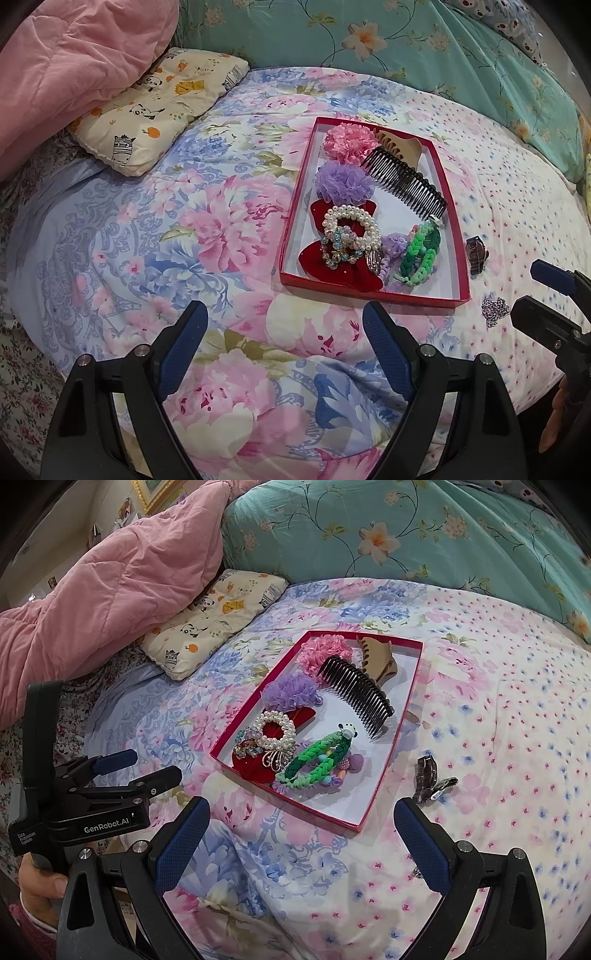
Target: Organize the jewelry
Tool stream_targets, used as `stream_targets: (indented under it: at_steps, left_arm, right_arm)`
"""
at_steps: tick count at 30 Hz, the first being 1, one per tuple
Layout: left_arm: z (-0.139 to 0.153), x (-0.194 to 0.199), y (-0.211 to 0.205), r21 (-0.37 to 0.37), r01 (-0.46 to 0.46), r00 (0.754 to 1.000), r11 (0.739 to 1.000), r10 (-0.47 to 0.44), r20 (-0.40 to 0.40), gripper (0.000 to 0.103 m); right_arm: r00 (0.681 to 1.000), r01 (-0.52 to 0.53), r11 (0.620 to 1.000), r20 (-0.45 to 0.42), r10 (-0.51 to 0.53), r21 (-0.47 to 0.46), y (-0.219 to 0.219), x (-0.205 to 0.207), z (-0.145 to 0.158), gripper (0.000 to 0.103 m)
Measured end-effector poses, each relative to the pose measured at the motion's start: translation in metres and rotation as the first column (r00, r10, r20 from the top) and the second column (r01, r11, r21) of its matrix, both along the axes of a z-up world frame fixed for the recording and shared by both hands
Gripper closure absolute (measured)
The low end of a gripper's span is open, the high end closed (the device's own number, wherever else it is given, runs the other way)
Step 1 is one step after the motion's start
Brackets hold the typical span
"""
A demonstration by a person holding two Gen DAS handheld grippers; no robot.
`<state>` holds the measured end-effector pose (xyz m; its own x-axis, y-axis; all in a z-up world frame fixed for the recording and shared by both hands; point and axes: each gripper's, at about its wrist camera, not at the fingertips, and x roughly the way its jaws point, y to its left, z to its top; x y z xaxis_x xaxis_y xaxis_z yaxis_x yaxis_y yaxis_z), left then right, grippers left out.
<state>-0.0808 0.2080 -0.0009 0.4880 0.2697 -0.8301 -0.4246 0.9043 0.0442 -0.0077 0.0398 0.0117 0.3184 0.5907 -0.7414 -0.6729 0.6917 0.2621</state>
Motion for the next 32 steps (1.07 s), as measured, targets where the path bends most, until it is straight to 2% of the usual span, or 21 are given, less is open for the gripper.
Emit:
stream_targets:
  at_steps: [32]
  left_arm:
    - [-0.002,0.017,-0.007,0.002,0.020,1.000,1.000,-0.020,-0.022,0.016]
  right_arm:
    - [1.000,0.013,1.000,-0.007,-0.013,0.010,0.000,0.005,-0.001,0.002]
